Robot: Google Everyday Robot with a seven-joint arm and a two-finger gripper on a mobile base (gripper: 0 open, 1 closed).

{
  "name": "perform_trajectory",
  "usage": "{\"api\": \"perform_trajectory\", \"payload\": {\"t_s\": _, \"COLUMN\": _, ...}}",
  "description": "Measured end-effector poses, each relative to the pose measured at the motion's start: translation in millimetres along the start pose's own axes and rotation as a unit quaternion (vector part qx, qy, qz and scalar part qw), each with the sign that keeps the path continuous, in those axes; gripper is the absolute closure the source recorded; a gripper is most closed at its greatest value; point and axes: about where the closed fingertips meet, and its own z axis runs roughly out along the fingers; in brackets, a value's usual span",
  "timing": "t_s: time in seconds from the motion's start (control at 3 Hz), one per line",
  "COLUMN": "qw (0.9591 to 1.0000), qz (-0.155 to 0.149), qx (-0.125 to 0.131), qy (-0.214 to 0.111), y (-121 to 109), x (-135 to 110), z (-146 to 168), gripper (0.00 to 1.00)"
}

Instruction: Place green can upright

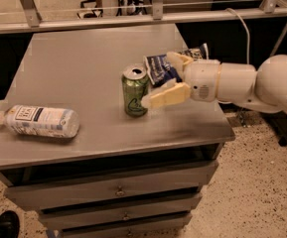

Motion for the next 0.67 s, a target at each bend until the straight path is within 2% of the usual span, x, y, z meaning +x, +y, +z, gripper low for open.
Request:
{"api": "perform_trajectory", "payload": {"t_s": 0.33, "qw": 0.9988, "qz": -0.032, "qx": -0.023, "qy": 0.029, "y": -21.5, "x": -40.4, "z": -41.3, "gripper": 0.0}}
{"api": "perform_trajectory", "payload": {"t_s": 0.67, "qw": 0.9985, "qz": -0.035, "qx": -0.032, "qy": 0.027, "y": -16.3, "x": -44.4, "z": -46.5, "gripper": 0.0}}
